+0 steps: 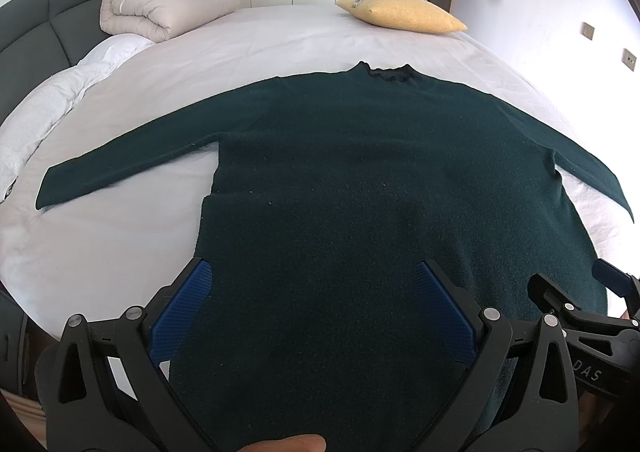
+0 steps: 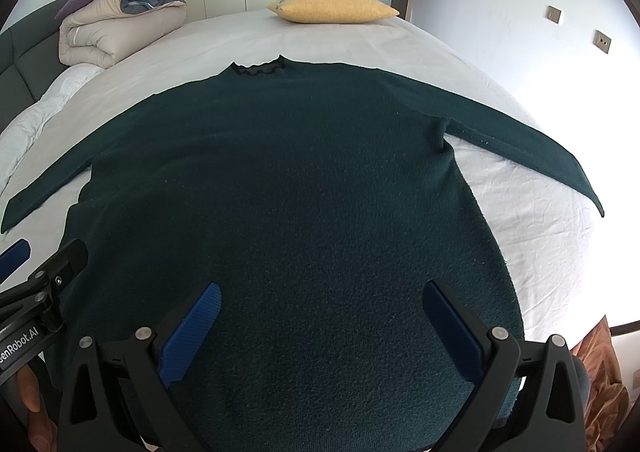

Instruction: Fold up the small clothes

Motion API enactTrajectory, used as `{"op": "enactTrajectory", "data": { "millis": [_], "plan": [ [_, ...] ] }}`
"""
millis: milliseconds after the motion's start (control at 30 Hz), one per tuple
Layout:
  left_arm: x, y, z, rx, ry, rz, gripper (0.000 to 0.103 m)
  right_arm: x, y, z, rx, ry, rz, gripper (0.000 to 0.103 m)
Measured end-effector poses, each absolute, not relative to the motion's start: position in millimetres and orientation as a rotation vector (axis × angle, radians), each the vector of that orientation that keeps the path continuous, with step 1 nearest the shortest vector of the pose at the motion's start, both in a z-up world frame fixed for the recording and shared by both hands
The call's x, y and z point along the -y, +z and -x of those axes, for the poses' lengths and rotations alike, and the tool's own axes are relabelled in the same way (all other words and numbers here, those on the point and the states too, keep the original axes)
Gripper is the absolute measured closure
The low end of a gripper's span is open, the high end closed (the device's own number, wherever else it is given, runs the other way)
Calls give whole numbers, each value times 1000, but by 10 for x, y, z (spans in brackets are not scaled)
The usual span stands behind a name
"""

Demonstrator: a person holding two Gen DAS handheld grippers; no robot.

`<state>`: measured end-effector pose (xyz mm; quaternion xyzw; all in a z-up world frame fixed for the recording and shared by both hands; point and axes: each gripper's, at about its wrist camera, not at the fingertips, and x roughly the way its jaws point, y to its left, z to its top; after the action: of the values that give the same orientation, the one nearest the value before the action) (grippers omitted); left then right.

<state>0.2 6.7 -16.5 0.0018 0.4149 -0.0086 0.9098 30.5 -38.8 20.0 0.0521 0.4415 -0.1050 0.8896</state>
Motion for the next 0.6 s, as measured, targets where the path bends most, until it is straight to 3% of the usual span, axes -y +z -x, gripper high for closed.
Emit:
{"op": "enactTrajectory", "data": {
  "millis": [600],
  "plan": [
    [-11, -226, -123, -862, -17, -20, 0, 528, 139, -380, -948, -214, -142, 0]
  ]
}}
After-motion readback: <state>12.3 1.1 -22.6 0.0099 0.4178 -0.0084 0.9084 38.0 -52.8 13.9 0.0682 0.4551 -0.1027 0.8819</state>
